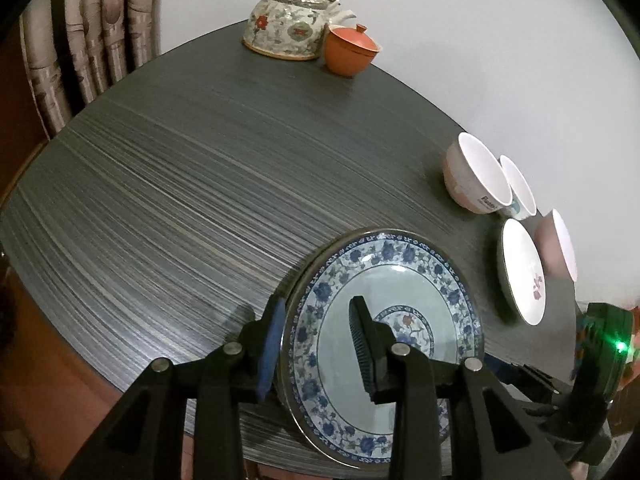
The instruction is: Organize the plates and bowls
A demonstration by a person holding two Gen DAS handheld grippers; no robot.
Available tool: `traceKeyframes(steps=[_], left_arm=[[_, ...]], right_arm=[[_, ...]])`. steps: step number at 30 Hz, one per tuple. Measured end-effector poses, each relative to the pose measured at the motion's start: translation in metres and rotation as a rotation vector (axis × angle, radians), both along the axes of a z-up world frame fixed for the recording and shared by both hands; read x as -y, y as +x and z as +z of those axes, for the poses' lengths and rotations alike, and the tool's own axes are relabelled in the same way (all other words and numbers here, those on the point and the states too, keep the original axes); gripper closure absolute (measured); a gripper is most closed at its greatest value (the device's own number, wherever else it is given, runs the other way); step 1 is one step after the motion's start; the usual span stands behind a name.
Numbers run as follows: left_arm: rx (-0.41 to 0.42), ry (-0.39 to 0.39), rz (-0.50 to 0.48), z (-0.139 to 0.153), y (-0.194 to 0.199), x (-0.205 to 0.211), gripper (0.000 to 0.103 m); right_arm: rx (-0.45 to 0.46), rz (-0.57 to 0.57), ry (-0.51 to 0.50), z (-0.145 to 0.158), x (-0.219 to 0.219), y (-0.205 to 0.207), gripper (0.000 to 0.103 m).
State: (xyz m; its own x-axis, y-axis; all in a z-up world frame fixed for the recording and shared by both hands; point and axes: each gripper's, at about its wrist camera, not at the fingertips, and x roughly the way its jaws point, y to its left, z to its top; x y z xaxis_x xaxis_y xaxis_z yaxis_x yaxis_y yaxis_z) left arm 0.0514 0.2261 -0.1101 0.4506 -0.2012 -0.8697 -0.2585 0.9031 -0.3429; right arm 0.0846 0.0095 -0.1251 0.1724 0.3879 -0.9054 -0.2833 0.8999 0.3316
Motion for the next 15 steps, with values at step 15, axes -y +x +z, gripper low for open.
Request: traceKeyframes(steps=[15], left_arm=[[0.046, 0.149, -0.021, 0.01, -0.003, 0.015, 0.054]], right_arm=[[0.212, -0.026, -0.101, 0.024, 0.022, -0.024, 0.036]])
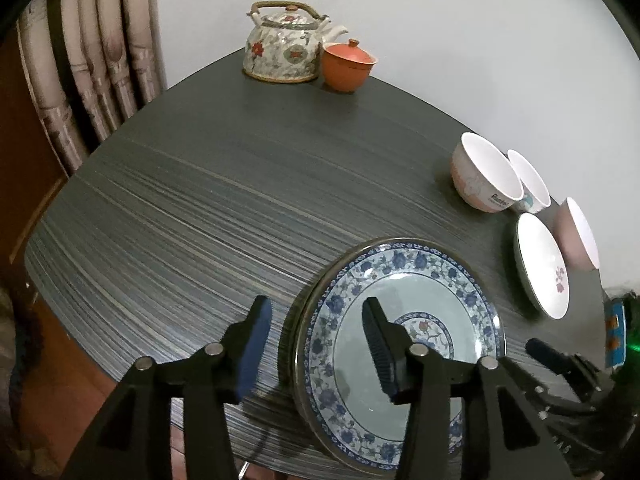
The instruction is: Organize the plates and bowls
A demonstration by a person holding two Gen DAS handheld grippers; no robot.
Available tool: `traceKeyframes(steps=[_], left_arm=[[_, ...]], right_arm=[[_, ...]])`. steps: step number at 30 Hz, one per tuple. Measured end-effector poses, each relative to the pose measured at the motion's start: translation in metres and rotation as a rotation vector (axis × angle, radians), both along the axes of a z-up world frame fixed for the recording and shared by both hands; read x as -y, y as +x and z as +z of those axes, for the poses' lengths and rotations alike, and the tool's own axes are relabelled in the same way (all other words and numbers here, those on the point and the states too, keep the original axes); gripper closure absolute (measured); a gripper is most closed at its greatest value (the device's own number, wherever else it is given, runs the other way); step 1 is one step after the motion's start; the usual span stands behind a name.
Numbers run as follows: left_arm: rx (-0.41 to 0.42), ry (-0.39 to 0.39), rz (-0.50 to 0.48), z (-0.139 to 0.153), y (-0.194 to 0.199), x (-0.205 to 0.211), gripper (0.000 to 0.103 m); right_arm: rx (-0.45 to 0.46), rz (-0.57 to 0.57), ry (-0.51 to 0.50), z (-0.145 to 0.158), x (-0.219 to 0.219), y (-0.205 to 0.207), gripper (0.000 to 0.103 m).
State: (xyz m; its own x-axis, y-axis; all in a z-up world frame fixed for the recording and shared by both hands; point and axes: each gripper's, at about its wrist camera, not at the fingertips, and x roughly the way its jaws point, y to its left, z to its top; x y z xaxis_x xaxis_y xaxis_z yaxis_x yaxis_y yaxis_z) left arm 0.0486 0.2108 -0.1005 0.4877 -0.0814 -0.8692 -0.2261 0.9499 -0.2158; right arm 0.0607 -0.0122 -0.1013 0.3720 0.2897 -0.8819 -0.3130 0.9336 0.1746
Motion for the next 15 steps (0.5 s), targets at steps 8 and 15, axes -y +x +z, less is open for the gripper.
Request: traceKeyframes(steps=[8, 15], left_arm=[[0.047, 0.062, -0.007, 0.008, -0.003, 0.006, 0.052], [0.04, 0.094, -0.008, 0.003, -0.001, 0.007, 0.052]], right_arm=[[0.121, -0.073, 0.005, 0.017, 0.032, -0.014, 0.036], [0.177, -0.153, 0.015, 0.022, 0.067, -0.023, 0.036]])
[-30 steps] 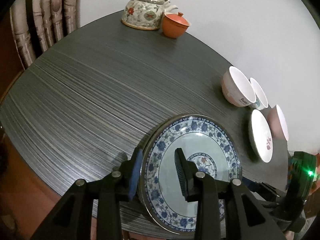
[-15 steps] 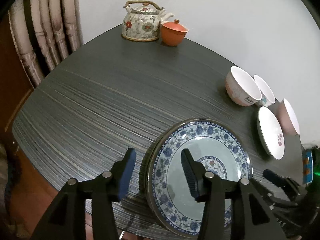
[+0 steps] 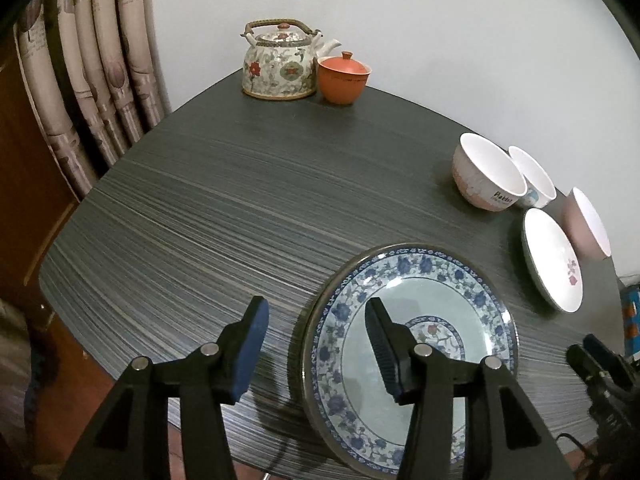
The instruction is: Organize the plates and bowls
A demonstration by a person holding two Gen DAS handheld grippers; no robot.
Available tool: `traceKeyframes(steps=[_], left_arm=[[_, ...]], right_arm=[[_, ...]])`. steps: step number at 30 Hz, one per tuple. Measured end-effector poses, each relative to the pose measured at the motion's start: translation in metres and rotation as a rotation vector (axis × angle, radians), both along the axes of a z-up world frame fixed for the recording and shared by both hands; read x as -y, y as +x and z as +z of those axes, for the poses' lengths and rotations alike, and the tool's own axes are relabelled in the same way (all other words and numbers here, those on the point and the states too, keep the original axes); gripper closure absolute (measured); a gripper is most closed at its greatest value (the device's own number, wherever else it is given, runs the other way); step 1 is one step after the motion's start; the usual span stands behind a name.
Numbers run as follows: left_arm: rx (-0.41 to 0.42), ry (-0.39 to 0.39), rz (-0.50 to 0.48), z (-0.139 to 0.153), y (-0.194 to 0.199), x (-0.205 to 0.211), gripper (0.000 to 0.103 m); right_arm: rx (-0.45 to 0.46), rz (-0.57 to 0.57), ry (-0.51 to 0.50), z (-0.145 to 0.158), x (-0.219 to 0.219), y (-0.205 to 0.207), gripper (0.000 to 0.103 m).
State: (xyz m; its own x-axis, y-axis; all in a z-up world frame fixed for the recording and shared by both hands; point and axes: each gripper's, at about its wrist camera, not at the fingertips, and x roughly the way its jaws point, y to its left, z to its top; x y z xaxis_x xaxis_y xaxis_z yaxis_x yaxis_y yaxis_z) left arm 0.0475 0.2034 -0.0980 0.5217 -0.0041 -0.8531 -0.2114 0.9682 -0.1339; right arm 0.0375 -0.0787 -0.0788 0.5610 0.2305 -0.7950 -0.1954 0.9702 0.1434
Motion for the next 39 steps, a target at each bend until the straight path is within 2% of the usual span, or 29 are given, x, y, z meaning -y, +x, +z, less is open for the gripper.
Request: traceKeyframes(steps=[7, 13, 14, 15, 20, 28, 35, 39], left_arm=[[0.036, 0.086, 0.01, 0.005, -0.003, 0.003, 0.052], [0.081, 0.142, -0.103, 0.017, -0.011, 0.036, 0.05], [0.085, 0.137, -0.123, 0.019, -0.012, 0.043, 0.044], [0.088, 0.126, -0.134, 0.021, -0.013, 0.049, 0.042], [0.086, 0.111, -0.213, 0.027, -0.014, 0.096, 0.042], [0.075, 0.056, -0.321, 0.027, 0.011, 0.165, 0.042], [0.105, -0.005, -0.328, 0.023, 0.046, 0.199, 0.042], [0.094, -0.028, -0.313, 0.015, 0.071, 0.211, 0.042]], right_arm=[[-0.006, -0.077, 0.033, -0.005, 0.033, -0.004, 0.036], [0.012, -0.113, 0.079, 0.0, 0.062, -0.006, 0.036], [0.013, -0.123, 0.09, 0.0, 0.067, -0.005, 0.036], [0.012, -0.139, 0.105, 0.001, 0.073, -0.005, 0.036], [0.034, -0.195, 0.134, 0.006, 0.098, -0.001, 0.036], [0.027, -0.251, 0.154, 0.002, 0.119, 0.005, 0.036], [0.057, -0.268, 0.112, -0.001, 0.132, 0.018, 0.036], [0.066, -0.26, 0.084, -0.006, 0.139, 0.037, 0.036]])
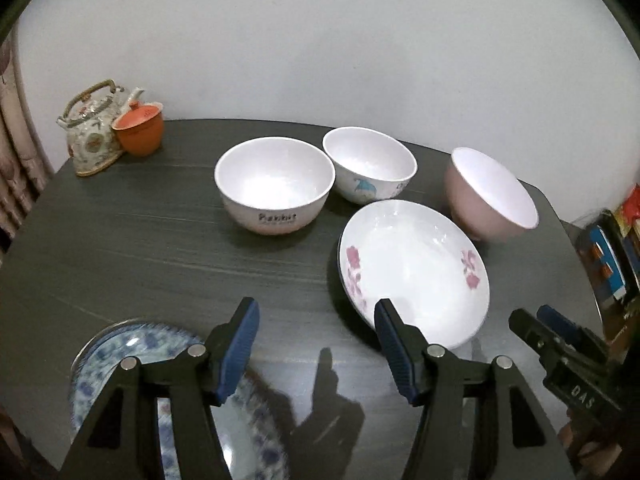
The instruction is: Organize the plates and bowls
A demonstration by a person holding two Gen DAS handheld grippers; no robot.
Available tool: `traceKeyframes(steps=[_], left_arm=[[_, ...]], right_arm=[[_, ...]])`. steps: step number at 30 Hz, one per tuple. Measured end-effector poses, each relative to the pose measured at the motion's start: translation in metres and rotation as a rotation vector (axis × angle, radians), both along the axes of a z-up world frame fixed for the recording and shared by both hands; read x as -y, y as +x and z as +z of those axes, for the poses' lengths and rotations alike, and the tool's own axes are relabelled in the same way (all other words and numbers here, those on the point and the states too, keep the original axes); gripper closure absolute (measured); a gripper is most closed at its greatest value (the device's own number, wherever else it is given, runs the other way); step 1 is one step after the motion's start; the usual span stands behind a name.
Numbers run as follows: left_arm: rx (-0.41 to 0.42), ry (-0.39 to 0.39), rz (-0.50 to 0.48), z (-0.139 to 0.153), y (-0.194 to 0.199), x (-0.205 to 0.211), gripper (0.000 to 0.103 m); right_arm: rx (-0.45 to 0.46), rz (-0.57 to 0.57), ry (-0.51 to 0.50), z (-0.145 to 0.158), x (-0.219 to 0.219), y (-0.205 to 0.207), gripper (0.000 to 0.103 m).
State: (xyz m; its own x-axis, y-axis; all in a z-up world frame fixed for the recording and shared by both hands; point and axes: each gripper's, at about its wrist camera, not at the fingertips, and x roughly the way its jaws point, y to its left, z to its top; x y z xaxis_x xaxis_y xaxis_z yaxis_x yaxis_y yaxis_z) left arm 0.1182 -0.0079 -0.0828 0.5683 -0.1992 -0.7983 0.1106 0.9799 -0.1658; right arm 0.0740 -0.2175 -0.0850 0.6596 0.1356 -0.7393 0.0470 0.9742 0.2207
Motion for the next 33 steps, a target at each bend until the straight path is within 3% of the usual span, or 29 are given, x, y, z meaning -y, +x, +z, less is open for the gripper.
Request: traceKeyframes(steps=[3, 11, 22, 24, 26, 31, 33], left_arm=[[-0.024, -0.02, -0.003, -0.006, 0.017, 0.011, 0.042], [-0.085, 0.017, -0.004, -0.035, 0.057, 0.037, 0.042], [-0.139, 0.013, -0.005, -0.059, 0.082, 0.047, 0.042], [-0.147, -0.001, -0.011, -0.062, 0.082, 0.048, 0.049], [-0.166, 0.001, -0.02, -0.067, 0.084, 0.051, 0.065], [-0.196, -0.017, -0.013, -0.077, 0.086, 0.052, 0.078], [-0.202, -0.021, -0.008, -0.078, 0.088, 0.052, 0.078]], right_arm=[[-0.018, 0.024, -0.012, -0.005, 0.003, 0.02, 0.039], [-0.082, 0.057, -0.029, -0.029, 0.013, 0.068, 0.051], [-0.139, 0.062, 0.0, -0.057, 0.019, 0.094, 0.062], [-0.143, 0.067, 0.009, -0.06, 0.02, 0.097, 0.066], [-0.135, 0.07, 0.015, -0.06, 0.021, 0.098, 0.067], [-0.137, 0.083, 0.044, -0.061, 0.022, 0.096, 0.077], [-0.134, 0.091, 0.05, -0.061, 0.022, 0.097, 0.08]])
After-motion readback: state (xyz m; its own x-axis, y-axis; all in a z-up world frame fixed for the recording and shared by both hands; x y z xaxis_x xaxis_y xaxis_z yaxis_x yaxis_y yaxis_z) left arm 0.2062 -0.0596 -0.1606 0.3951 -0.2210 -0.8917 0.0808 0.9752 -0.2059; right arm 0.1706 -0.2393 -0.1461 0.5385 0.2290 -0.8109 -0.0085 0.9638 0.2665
